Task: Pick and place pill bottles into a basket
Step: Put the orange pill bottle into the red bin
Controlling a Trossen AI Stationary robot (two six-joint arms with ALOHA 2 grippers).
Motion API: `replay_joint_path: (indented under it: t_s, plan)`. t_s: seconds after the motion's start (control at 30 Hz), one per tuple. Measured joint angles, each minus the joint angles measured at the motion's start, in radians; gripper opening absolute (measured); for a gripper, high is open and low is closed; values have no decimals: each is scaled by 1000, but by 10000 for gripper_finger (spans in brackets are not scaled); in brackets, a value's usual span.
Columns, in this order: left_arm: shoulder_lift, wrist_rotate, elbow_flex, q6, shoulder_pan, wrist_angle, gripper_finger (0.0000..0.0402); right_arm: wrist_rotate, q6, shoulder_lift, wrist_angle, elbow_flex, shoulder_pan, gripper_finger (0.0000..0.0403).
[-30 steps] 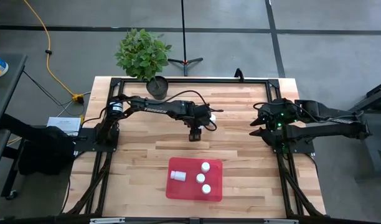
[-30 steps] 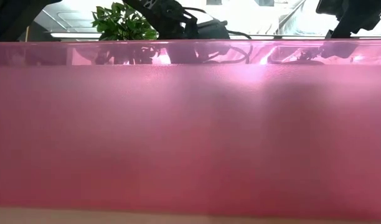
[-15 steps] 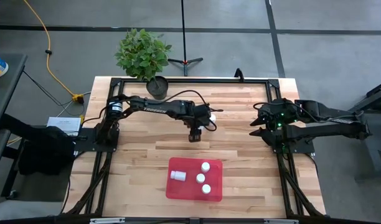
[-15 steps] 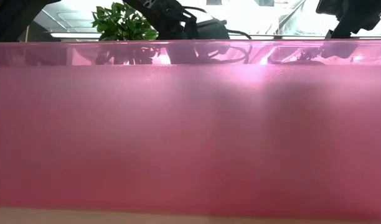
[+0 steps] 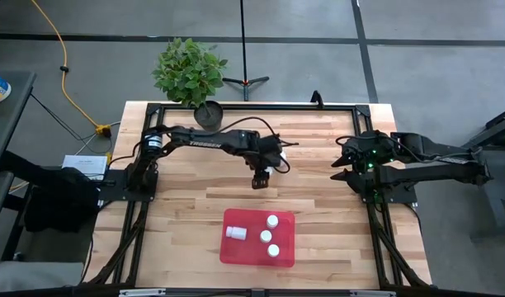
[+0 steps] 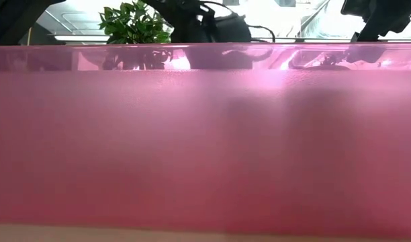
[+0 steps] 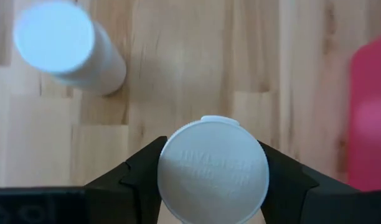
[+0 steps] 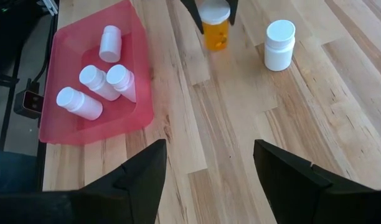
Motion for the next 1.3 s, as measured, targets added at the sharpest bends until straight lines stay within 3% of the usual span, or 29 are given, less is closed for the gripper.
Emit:
replay_joint_path:
  t_s: [0.33,0.47,0.7,1.07,1.3]
  plan:
    - [-1,133,145,19,0,-150,240,0,-3,0,0,0,0,232]
    - [-1,232,194,11,-2,-187,236,0,-4,0,0,0,0,232]
    - [-1,332,231,-6,-61,-219,245,0,-4,0,0,0,0,232]
    - [-1,332,232,-35,-221,-308,236,0,-4,0,0,0,0,232]
    - [-1,274,232,-70,-313,-310,239,0,-8,0,0,0,0,232]
